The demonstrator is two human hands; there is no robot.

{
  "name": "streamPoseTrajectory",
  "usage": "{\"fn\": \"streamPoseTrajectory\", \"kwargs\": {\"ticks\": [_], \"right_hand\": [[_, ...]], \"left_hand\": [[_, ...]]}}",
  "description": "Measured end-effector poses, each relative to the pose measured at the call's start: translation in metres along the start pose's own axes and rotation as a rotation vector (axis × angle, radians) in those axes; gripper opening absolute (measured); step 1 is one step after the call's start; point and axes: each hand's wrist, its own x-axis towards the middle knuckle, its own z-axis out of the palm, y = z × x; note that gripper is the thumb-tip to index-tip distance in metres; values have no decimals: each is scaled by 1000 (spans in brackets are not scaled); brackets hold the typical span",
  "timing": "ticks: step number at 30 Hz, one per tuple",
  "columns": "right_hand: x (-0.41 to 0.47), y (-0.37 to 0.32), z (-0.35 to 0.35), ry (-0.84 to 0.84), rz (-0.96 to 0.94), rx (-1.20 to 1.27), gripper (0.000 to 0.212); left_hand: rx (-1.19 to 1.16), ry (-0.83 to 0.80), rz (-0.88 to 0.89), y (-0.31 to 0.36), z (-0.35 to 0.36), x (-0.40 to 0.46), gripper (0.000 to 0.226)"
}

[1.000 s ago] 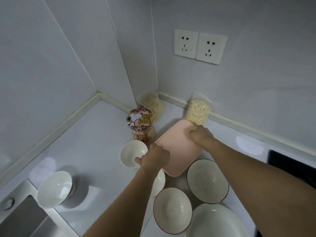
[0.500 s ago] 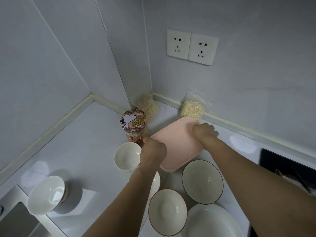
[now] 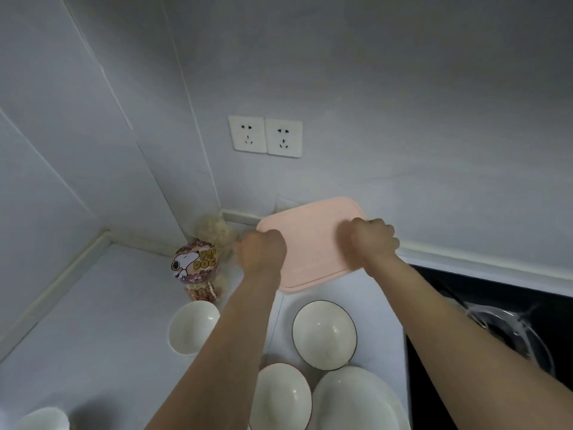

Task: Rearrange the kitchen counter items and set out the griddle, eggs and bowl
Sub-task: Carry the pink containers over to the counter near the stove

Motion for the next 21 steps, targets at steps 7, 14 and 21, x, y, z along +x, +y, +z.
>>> {"fn": "streamPoseTrajectory", "kwargs": {"ticks": [7, 14, 21], "right_hand": [[-1, 20, -72, 171, -7, 75, 39], [-22, 86, -160, 289, 72, 176, 45], [-49, 188, -263, 396, 162, 265, 57]], "left_hand": [[-71, -121, 39, 24, 45, -49, 49], [-23, -233, 146, 44, 95, -133, 39], [72, -370, 240, 51, 159, -256, 36]]}}
